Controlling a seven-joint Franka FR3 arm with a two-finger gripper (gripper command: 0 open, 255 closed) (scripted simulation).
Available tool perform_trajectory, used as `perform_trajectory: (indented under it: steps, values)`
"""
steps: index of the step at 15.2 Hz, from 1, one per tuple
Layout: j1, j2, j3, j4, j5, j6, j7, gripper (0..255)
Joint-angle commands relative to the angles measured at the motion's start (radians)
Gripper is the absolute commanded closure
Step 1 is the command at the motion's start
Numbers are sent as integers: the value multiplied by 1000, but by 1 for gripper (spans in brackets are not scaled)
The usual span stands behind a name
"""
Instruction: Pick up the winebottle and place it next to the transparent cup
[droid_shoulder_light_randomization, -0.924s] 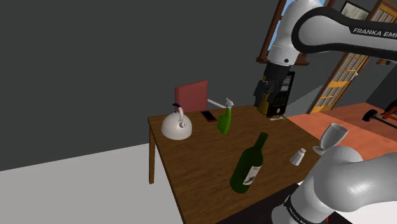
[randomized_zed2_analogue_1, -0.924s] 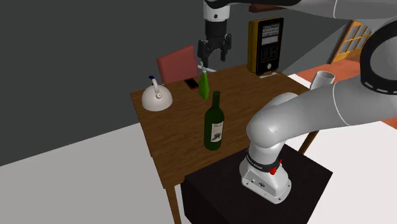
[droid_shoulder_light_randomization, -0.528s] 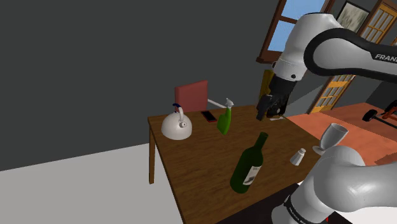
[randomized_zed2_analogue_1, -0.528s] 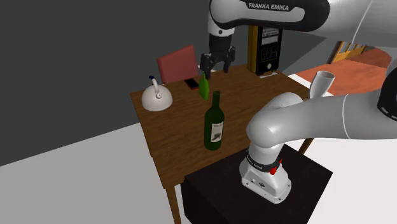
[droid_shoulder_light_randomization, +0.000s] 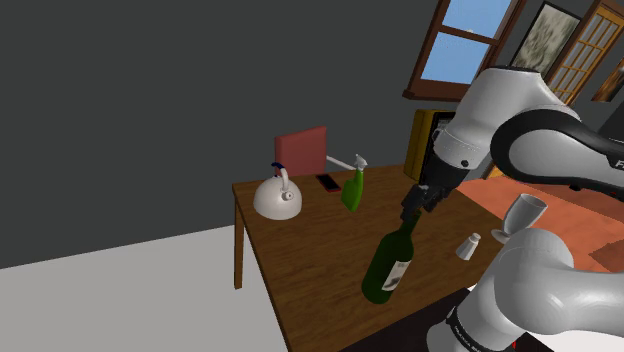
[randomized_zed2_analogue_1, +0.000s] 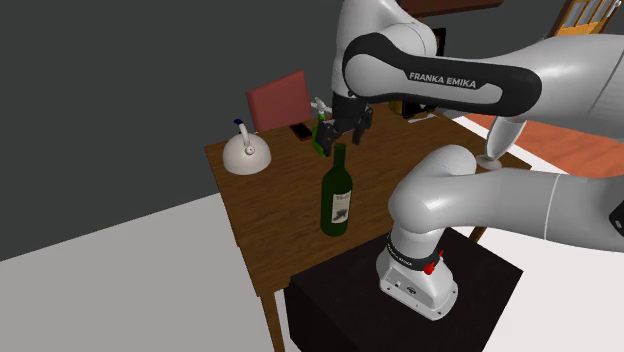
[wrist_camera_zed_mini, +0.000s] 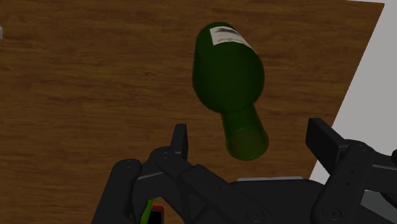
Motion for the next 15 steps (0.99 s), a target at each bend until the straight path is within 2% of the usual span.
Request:
perform_trajectory:
  steps: [1,4,12,13,15]
  values:
    - [1,-6,2,-30,2,26,1,0]
    - [2,-6,4,-65,4,60,1,0]
    - [2,-6,4,-65,4,60,1,0]
    - [2,-6,4,-65,4,60,1,255]
    - [2,-6,4,-65,4,60,1,255]
